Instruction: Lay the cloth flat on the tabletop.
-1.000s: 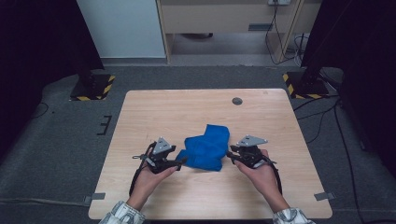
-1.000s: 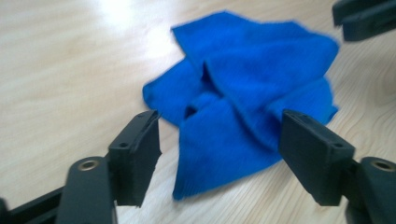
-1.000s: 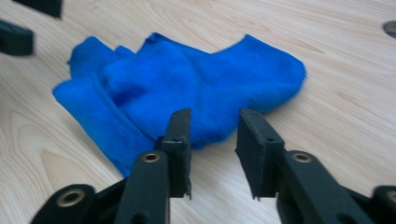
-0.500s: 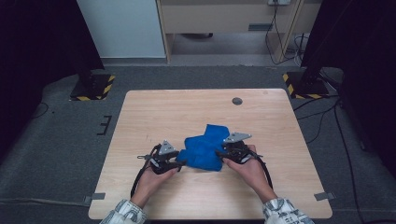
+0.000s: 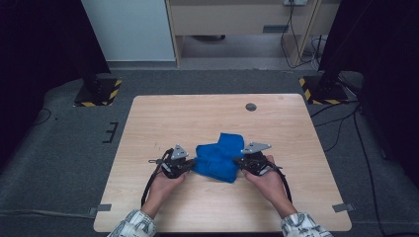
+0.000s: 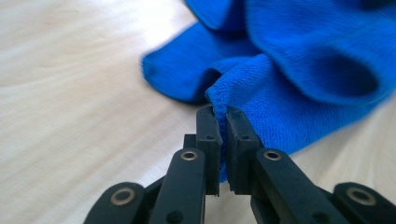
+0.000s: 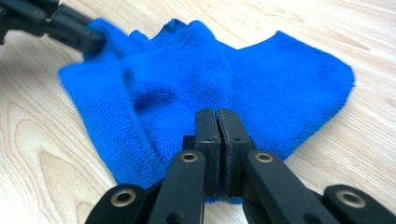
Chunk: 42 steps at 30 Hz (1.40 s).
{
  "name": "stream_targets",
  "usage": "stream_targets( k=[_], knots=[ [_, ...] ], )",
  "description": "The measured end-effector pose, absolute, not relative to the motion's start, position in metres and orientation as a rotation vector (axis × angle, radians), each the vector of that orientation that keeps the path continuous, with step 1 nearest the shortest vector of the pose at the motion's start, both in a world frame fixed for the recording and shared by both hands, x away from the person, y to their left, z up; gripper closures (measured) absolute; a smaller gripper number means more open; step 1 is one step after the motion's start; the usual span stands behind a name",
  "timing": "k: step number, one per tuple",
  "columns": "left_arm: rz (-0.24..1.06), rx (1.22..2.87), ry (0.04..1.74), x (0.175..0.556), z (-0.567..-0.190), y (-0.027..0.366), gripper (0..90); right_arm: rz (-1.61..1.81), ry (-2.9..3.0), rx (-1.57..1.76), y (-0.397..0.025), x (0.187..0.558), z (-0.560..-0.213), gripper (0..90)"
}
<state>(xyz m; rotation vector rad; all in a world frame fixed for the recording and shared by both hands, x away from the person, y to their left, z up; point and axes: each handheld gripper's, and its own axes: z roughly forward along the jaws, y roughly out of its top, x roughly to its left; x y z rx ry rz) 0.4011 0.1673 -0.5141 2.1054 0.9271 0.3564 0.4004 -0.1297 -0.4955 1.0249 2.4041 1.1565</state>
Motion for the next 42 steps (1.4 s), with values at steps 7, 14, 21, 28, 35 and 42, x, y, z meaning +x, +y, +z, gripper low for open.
stream_targets(
  k=[7, 14, 21, 28, 35, 42],
  knots=[
    [0.391, 2.087, 0.958, 0.427, -0.51, 0.169, 86.0, 1.177, 2.366, 1.08, -0.145, 0.388, -0.49, 88.3],
    [0.421, 2.111, 0.977, 0.436, -0.516, 0.165, 75.7, 1.168, 2.399, 1.08, -0.139, 0.375, -0.496, 87.7],
    [0.473, 2.057, 1.003, 0.422, -0.505, 0.177, 51.3, 1.184, 2.378, 1.105, -0.14, 0.385, -0.499, 69.5],
    [0.454, 2.042, 0.943, 0.398, -0.492, 0.17, 51.5, 1.219, 2.329, 1.131, -0.144, 0.391, -0.488, 51.0],
    [0.406, 2.017, 0.883, 0.378, -0.486, 0.153, 51.0, 1.255, 2.335, 1.101, -0.147, 0.405, -0.484, 69.6],
    [0.392, 2.022, 0.838, 0.37, -0.485, 0.135, 48.6, 1.262, 2.366, 1.076, -0.132, 0.422, -0.483, 65.0]
  ],
)
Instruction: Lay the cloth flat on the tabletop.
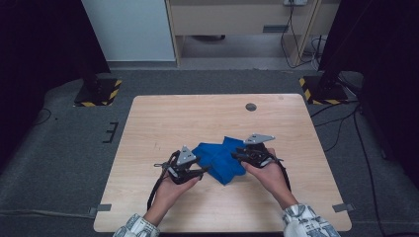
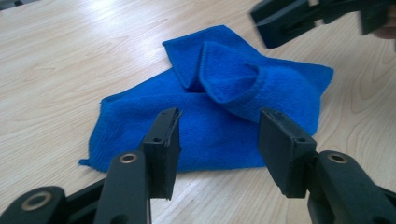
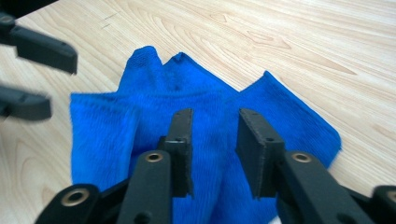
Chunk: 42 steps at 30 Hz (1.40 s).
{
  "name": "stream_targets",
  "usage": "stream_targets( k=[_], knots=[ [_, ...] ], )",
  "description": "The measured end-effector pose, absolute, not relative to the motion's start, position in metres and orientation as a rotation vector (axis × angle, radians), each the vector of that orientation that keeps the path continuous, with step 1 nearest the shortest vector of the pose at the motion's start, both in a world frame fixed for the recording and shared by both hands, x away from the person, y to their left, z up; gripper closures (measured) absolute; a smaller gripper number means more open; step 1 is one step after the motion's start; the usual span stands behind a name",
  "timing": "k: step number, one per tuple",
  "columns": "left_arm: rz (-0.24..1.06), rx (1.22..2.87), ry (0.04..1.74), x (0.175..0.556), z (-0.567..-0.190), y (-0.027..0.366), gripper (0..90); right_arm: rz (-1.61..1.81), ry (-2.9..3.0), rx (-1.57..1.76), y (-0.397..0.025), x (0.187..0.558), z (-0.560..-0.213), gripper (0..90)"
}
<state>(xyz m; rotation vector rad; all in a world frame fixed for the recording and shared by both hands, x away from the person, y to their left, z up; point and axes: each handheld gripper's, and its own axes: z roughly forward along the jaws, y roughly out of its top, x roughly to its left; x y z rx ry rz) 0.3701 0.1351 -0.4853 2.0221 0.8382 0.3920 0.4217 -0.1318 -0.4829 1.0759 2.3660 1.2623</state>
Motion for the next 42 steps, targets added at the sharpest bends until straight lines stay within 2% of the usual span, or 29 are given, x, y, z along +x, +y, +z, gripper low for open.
stream_targets(
  k=[6, 12, 13, 18, 23, 25, 31, 36, 38, 42],
  knots=[
    [0.36, 2.012, 0.829, 0.369, -0.487, 0.128, 46.0, 1.23, 2.395, 1.085, -0.119, 0.434, -0.489, 60.2],
    [0.336, 2.002, 0.824, 0.371, -0.49, 0.12, 38.7, 1.228, 2.405, 1.116, -0.115, 0.439, -0.497, 58.2],
    [0.329, 2.003, 0.819, 0.372, -0.491, 0.117, 37.0, 1.225, 2.409, 1.11, -0.115, 0.439, -0.498, 59.1],
    [0.322, 2.013, 0.812, 0.376, -0.497, 0.108, 32.9, 1.241, 2.408, 1.111, -0.116, 0.441, -0.5, 76.3],
    [0.296, 1.99, 0.827, 0.38, -0.497, 0.11, 33.2, 1.245, 2.422, 1.1, -0.117, 0.44, -0.5, 83.1],
    [0.277, 1.978, 0.841, 0.383, -0.496, 0.11, 37.7, 1.243, 2.425, 1.091, -0.116, 0.44, -0.5, 87.5],
    [0.246, 2.001, 0.828, 0.388, -0.497, 0.109, 54.4, 1.231, 2.418, 1.101, -0.117, 0.438, -0.499, 88.6],
    [0.201, 2.032, 0.805, 0.393, -0.5, 0.105, 80.5, 1.215, 2.418, 1.108, -0.12, 0.434, -0.5, 88.8],
    [0.187, 2.049, 0.793, 0.395, -0.5, 0.102, 86.7, 1.21, 2.415, 1.108, -0.121, 0.434, -0.501, 88.9],
    [0.21, 2.054, 0.791, 0.397, -0.496, 0.103, 88.5, 1.208, 2.406, 1.117, -0.124, 0.432, -0.501, 88.9]
  ],
)
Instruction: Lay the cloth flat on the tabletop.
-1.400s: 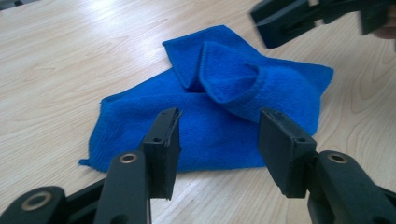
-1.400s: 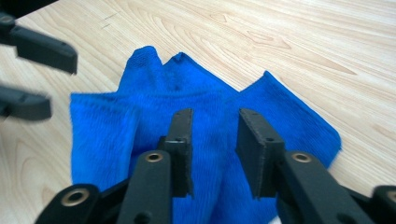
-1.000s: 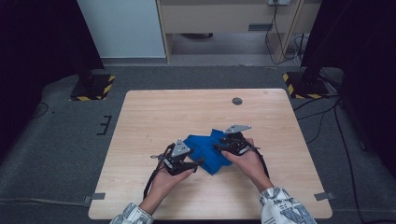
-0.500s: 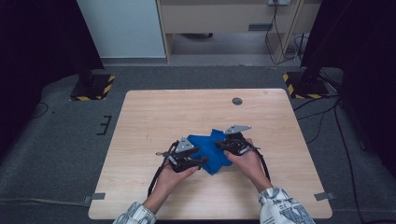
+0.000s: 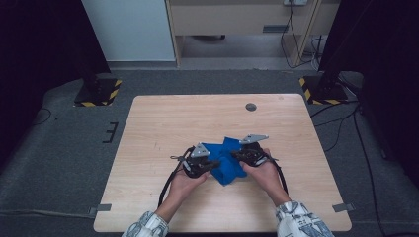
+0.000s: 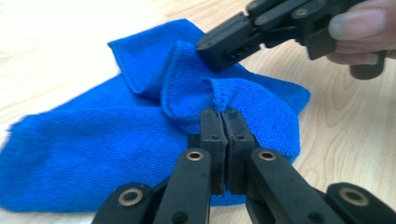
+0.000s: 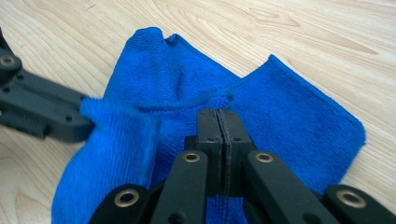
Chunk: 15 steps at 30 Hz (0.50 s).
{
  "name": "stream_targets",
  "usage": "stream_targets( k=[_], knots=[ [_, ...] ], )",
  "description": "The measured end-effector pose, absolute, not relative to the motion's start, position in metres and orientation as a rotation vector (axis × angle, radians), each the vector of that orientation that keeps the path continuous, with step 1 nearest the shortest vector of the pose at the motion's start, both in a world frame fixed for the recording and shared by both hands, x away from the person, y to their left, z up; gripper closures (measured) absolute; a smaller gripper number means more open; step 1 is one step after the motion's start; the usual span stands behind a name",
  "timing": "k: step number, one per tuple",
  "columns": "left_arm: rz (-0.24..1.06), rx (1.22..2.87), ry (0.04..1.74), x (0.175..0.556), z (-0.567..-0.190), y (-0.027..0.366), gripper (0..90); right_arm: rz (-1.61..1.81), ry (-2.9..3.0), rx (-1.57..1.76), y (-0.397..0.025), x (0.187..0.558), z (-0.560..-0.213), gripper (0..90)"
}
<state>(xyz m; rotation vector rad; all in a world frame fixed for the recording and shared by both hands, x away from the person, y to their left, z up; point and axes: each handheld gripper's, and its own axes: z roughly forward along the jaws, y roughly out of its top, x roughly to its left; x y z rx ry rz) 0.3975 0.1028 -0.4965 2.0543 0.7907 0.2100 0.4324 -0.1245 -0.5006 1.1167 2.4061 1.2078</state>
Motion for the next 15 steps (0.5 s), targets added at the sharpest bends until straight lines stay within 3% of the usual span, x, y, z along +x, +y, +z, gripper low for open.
stream_targets(
  k=[15],
  knots=[
    [0.296, 2.054, 0.805, 0.409, -0.488, 0.122, 88.6, 1.207, 2.445, 1.132, -0.136, 0.391, -0.507, 88.4]
  ],
)
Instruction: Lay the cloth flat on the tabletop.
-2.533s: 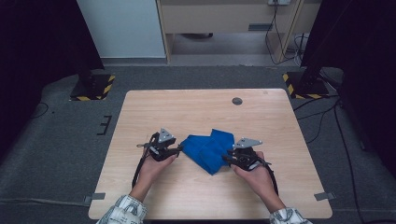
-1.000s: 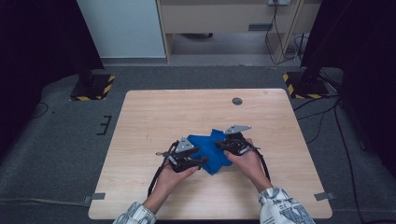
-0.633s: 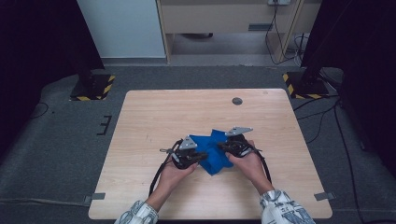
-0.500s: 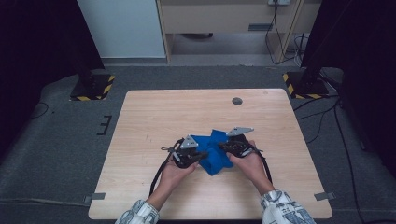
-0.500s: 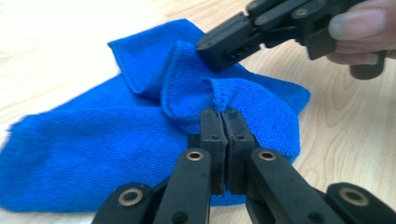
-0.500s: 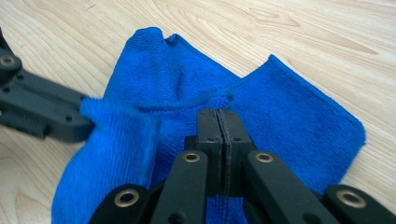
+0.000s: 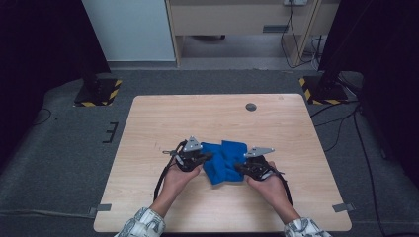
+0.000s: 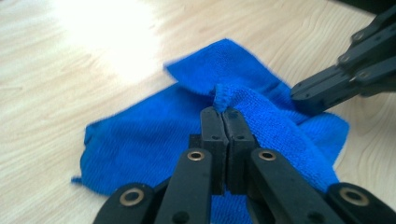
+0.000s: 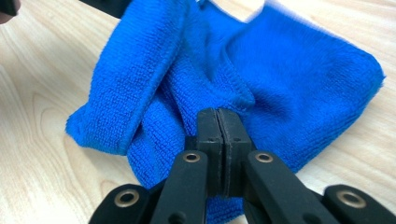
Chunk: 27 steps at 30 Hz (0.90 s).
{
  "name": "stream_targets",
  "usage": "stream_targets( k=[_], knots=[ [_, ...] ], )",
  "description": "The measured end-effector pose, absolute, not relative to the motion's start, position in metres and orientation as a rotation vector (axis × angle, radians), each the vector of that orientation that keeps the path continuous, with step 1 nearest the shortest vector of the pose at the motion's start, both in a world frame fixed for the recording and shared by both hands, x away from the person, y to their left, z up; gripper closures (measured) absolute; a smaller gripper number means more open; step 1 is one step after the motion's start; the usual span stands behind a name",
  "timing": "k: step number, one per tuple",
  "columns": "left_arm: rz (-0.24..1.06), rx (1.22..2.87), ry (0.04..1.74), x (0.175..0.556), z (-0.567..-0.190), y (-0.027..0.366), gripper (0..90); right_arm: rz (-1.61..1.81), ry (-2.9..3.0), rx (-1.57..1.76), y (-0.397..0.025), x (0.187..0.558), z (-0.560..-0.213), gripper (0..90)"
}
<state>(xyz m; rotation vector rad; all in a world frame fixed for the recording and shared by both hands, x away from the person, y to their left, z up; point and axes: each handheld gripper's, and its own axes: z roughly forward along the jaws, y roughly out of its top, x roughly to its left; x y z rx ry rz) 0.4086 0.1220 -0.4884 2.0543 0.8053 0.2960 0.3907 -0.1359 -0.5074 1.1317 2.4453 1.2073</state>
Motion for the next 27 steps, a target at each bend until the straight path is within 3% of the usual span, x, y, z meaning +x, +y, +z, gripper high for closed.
stream_targets(
  k=[2, 6, 11, 27],
  knots=[
    [0.306, 2.082, 0.804, 0.408, -0.493, 0.122, 88.5, 1.21, 2.446, 1.117, -0.134, 0.391, -0.507, 82.6],
    [0.305, 2.102, 0.808, 0.408, -0.497, 0.125, 88.3, 1.224, 2.413, 1.125, -0.136, 0.4, -0.501, 57.6],
    [0.3, 2.112, 0.824, 0.41, -0.502, 0.13, 88.1, 1.238, 2.368, 1.142, -0.141, 0.413, -0.489, 42.0],
    [0.285, 2.115, 0.822, 0.412, -0.506, 0.129, 87.6, 1.064, 2.329, 1.23, -0.135, 0.479, -0.506, 45.1]
  ],
)
